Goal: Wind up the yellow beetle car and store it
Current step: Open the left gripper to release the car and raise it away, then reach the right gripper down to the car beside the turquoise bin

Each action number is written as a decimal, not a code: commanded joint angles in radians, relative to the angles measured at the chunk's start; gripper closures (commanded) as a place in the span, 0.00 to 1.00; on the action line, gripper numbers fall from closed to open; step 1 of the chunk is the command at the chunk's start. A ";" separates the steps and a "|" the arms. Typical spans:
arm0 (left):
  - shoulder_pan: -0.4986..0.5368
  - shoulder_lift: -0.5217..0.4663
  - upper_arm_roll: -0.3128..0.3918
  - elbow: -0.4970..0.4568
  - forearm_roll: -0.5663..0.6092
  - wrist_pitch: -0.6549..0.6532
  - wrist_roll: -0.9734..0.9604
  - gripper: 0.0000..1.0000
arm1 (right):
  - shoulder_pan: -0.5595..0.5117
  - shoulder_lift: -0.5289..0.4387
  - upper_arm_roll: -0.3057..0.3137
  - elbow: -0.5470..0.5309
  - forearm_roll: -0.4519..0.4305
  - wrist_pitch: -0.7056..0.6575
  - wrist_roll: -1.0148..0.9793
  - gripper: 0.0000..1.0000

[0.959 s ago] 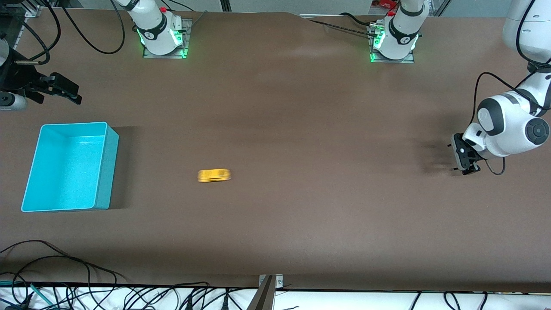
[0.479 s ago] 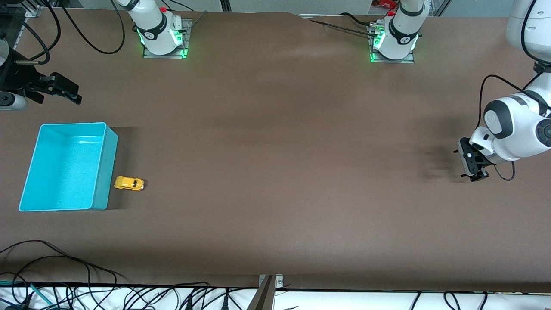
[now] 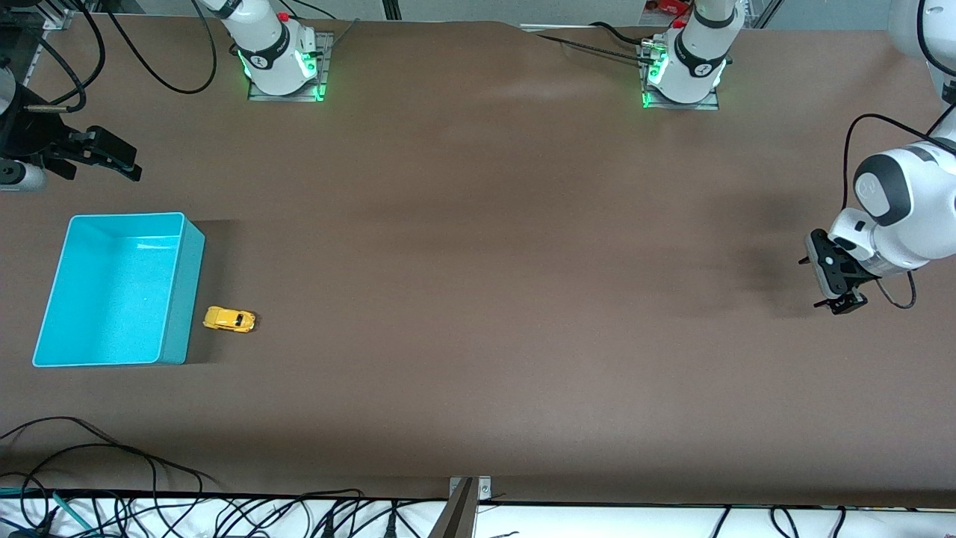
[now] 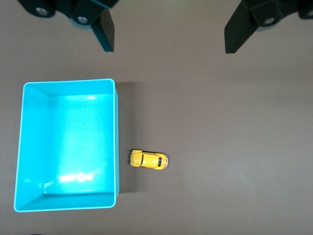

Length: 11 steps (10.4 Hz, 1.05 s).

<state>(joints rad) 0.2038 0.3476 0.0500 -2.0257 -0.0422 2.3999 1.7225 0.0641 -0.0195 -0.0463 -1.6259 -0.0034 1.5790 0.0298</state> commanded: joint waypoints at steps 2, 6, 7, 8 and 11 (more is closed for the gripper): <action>-0.067 -0.155 0.007 -0.041 -0.038 0.001 0.020 0.00 | -0.004 -0.007 -0.001 0.000 0.006 -0.007 0.006 0.00; -0.089 -0.349 0.007 -0.038 -0.031 -0.060 0.019 0.00 | -0.004 -0.007 0.000 0.000 0.007 -0.008 0.042 0.00; -0.092 -0.389 0.007 -0.033 -0.028 -0.100 0.019 0.00 | -0.006 -0.005 -0.001 0.000 0.008 -0.010 0.086 0.00; -0.098 -0.429 0.007 -0.031 -0.030 -0.141 0.014 0.00 | -0.006 0.003 -0.001 -0.002 0.010 -0.010 0.119 0.00; -0.101 -0.531 0.010 -0.013 -0.032 -0.299 -0.259 0.00 | -0.023 0.010 -0.007 0.003 0.011 0.002 0.122 0.00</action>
<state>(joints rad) 0.1154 -0.1261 0.0506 -2.0286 -0.0488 2.1717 1.5894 0.0599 -0.0078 -0.0531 -1.6265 -0.0034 1.5789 0.1395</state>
